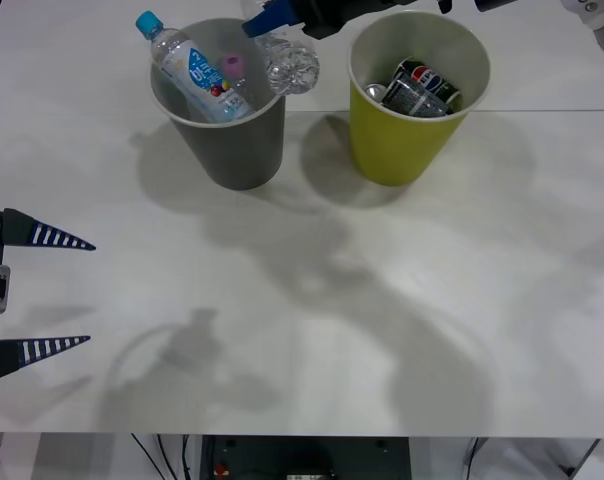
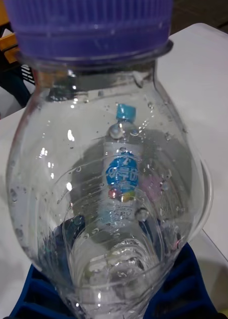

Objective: Put the can into the green bin and the plastic bottle into the gray bin

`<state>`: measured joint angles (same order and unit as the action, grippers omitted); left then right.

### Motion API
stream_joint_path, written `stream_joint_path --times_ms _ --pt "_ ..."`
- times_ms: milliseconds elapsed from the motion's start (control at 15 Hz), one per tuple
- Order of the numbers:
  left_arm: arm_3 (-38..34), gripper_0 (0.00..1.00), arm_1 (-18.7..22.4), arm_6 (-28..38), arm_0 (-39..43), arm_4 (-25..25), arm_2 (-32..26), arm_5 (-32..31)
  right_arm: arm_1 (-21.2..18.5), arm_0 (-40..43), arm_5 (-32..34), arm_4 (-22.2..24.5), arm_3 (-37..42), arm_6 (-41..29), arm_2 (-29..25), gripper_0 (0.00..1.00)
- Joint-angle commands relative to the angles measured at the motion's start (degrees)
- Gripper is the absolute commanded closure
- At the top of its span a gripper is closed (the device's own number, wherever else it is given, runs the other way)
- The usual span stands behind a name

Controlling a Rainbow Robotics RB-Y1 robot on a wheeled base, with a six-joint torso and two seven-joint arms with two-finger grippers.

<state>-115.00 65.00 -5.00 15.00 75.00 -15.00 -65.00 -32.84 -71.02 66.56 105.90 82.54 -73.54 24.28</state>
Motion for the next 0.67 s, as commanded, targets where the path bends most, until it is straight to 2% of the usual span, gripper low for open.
stream_joint_path --times_ms 67,400,467,533,600,667 --pt "0.0 0.0 0.0 0.0 0.0 0.0 0.0 0.0 3.13 -5.45 -3.8 1.15 -7.92 0.15 4.2 1.0" --pt "0.0 0.0 0.0 0.0 0.0 0.0 0.0 0.0 7.44 -12.65 -8.11 1.5 -19.61 0.85 10.52 1.0" --pt "0.0 0.0 0.0 0.0 0.0 0.0 0.0 0.0 7.88 -12.83 -8.29 1.59 -20.23 1.29 10.52 0.94" --pt "0.0 0.0 0.0 0.0 0.0 0.0 0.0 0.0 8.14 -12.92 -8.46 1.5 -20.32 1.73 10.52 0.77" --pt "0.0 0.0 0.0 0.0 0.0 0.0 0.0 0.0 8.14 -12.92 -8.9 1.06 -20.32 2.09 10.61 0.5" --pt "0.0 0.0 0.0 0.0 0.0 0.0 0.0 0.0 8.23 -12.83 -9.08 0.8 -20.4 2.17 10.52 0.17"
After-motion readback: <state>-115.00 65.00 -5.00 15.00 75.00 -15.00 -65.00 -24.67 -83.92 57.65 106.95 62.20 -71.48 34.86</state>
